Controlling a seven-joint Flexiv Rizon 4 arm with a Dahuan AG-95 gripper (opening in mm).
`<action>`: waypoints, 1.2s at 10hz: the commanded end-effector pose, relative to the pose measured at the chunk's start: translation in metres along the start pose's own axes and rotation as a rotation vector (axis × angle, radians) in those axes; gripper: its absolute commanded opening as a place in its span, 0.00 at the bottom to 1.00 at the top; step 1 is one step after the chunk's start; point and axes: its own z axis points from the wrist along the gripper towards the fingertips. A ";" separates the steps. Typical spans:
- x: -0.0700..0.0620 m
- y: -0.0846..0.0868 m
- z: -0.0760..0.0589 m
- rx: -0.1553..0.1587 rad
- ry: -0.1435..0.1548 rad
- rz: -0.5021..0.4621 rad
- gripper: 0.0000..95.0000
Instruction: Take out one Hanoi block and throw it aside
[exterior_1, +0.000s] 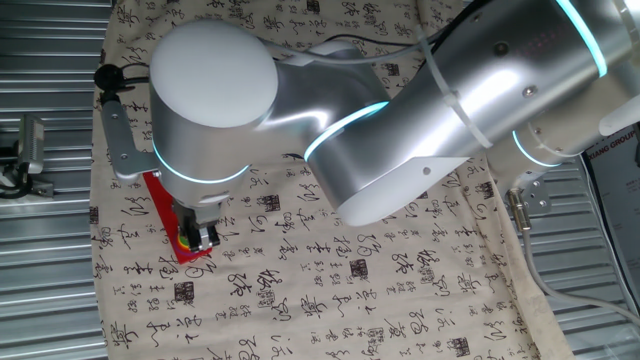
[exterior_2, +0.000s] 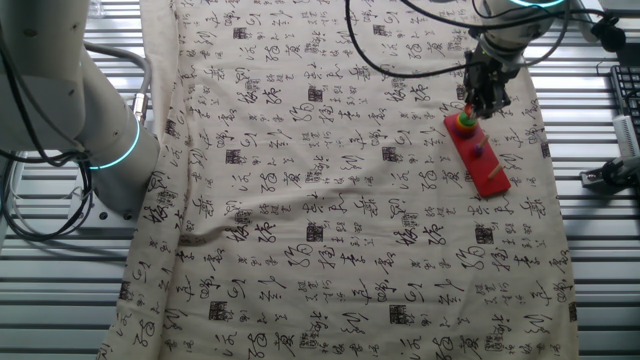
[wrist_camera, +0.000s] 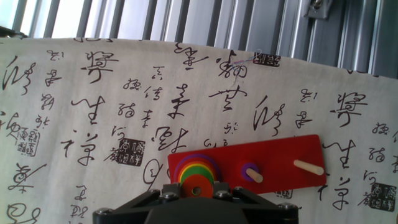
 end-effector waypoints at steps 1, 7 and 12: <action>0.000 0.001 -0.001 -0.001 0.000 0.000 0.00; 0.001 0.001 -0.005 -0.002 -0.001 0.002 0.00; 0.002 0.002 -0.008 -0.004 0.000 0.004 0.00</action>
